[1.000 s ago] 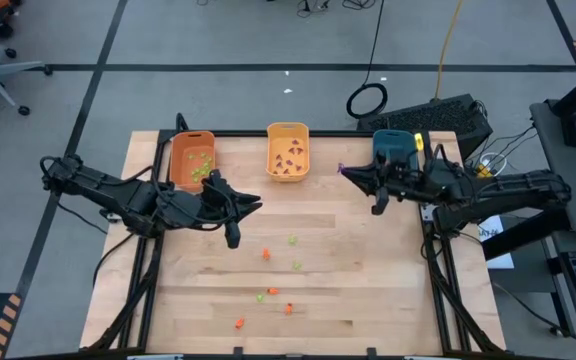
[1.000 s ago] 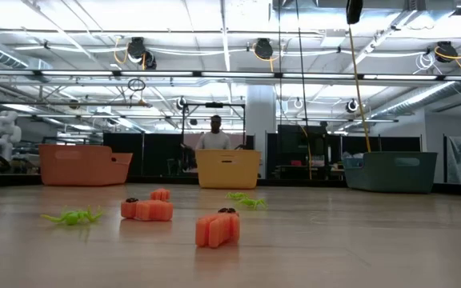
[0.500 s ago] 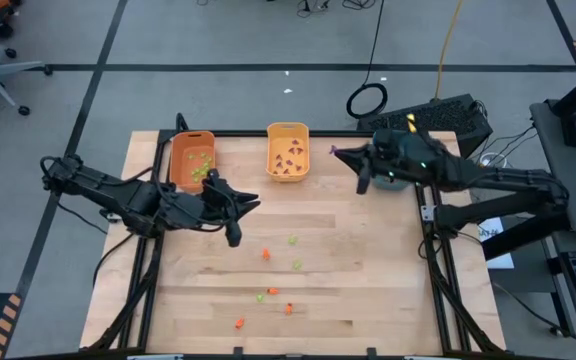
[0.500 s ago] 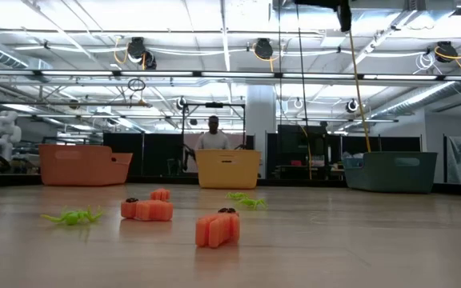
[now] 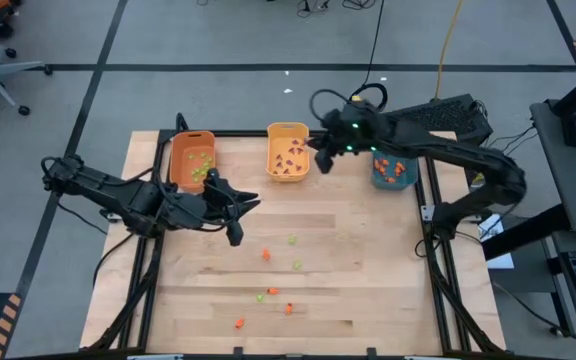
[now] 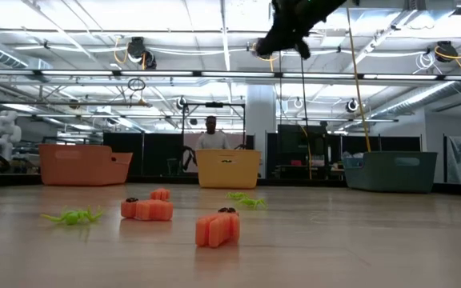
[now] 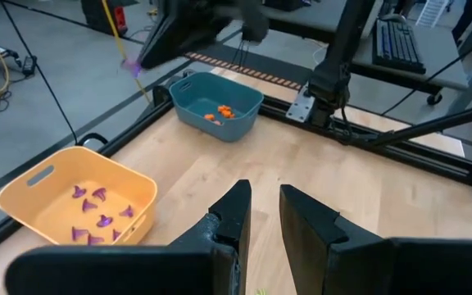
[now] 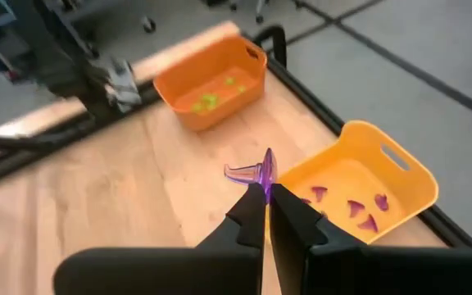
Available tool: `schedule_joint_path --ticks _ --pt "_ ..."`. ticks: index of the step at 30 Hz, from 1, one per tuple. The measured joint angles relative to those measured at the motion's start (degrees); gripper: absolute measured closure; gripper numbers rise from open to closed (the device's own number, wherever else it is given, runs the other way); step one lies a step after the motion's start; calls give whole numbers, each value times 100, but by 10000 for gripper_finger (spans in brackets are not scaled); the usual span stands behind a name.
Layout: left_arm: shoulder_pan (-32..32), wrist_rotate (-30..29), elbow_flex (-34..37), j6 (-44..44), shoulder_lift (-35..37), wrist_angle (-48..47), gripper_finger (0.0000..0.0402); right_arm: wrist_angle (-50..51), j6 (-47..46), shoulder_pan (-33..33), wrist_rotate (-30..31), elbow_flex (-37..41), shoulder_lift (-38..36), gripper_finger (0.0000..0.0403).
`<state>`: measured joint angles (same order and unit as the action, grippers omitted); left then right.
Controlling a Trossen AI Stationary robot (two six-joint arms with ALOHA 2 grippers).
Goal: Sort Halloween decoration
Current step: Put the purple witch hat toy into the yellow bin
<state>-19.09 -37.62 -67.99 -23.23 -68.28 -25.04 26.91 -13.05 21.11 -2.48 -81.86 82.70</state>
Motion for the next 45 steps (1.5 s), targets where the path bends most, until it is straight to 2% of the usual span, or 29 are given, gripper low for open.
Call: schedule_joint_path --ticks 15,20,32,45 --pt "-4 2 0 -16 1 2 336 -350 477 521 -79 -125 1825 403" --pt "-4 51 0 -39 1 2 336 -502 475 557 -69 -125 2228 403" --pt "-4 138 0 -45 3 6 336 -615 519 599 -55 -123 2752 403" --pt "-4 140 0 -43 3 2 336 -705 681 598 77 -123 2878 403"
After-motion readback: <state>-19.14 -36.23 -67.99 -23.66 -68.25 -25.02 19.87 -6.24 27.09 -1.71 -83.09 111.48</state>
